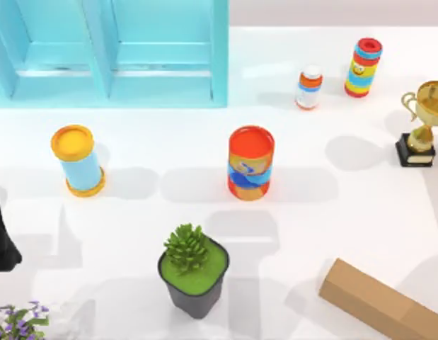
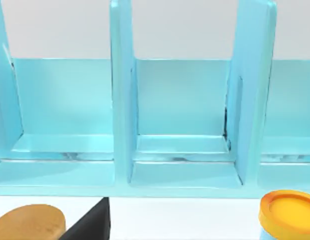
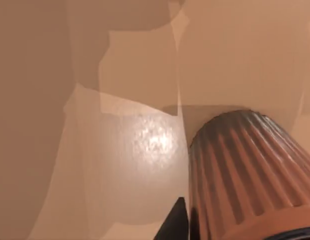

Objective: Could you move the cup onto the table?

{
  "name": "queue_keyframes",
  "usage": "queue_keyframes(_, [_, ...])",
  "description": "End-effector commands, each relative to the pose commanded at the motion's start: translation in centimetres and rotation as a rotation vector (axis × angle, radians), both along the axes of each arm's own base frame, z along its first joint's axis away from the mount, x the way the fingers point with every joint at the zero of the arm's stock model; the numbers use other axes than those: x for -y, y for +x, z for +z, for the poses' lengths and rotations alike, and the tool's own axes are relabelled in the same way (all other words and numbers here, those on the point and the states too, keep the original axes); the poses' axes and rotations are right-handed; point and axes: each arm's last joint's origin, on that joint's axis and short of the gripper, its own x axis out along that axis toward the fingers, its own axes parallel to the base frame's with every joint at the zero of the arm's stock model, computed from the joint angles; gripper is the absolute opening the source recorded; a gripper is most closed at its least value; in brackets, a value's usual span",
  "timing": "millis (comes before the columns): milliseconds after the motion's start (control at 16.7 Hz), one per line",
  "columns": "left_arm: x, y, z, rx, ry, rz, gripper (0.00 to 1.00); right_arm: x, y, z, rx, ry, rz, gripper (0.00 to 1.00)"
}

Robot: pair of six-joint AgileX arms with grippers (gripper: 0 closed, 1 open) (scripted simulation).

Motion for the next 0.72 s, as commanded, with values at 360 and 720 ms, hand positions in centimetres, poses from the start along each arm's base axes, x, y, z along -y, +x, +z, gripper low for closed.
queue_keyframes(360, [0.0, 0.0, 0.0, 0.0, 0.0, 0.0, 1.0, -2.2, -0.8, 2.0, -0.072, 0.023, 0.006, 0.0])
queue_keyframes(720, [0.0, 0.0, 0.0, 0.0, 0.0, 0.0, 1.0, -6.4, -0.6, 6.9, -0.06, 0.009, -0.022, 0.0])
